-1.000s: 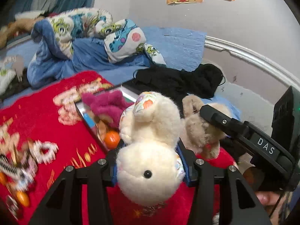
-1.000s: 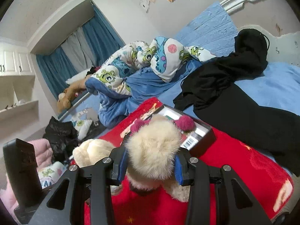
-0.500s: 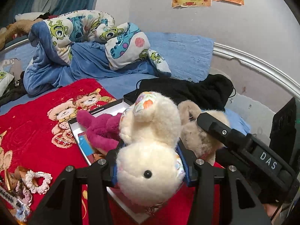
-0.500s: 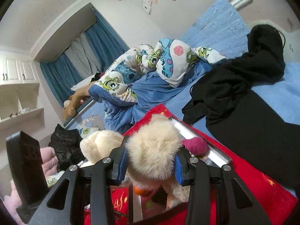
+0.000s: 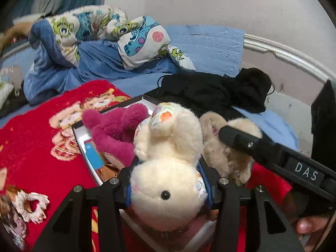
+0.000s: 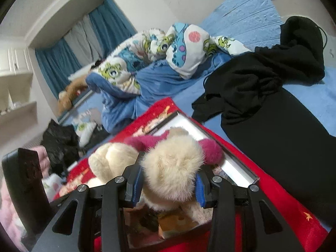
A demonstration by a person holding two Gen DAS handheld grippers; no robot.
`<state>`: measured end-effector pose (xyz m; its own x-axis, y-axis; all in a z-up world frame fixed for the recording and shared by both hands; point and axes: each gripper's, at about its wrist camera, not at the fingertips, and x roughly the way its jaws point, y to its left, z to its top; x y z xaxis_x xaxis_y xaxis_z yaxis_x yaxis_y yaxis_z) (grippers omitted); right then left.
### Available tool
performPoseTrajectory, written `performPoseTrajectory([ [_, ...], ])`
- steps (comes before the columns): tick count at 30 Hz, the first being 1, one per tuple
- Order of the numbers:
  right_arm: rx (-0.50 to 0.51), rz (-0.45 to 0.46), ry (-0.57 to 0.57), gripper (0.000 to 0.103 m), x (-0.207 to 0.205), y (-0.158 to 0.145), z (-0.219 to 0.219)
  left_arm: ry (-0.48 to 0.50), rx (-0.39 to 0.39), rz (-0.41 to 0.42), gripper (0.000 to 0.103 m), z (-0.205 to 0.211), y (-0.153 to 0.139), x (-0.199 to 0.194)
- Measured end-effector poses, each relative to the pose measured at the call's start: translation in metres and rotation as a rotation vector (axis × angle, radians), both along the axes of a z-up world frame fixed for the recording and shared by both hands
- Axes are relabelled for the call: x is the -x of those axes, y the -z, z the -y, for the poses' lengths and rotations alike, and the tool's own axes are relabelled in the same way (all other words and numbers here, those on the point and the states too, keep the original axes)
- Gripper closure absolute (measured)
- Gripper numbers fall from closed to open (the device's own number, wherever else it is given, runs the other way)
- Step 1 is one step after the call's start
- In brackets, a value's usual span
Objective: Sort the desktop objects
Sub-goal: 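Lower both plushes into the dark box and open both tools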
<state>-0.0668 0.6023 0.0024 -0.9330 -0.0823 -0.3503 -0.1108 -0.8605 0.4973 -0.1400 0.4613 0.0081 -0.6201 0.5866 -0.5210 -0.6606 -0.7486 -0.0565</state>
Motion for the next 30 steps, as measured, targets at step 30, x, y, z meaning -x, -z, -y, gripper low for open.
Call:
performPoseTrajectory([
  [30, -0.062, 0.049, 0.031, 0.060, 0.005, 0.025, 0.015, 0.034, -0.042, -0.009, 0.049, 0.007, 0.034, 0.002],
])
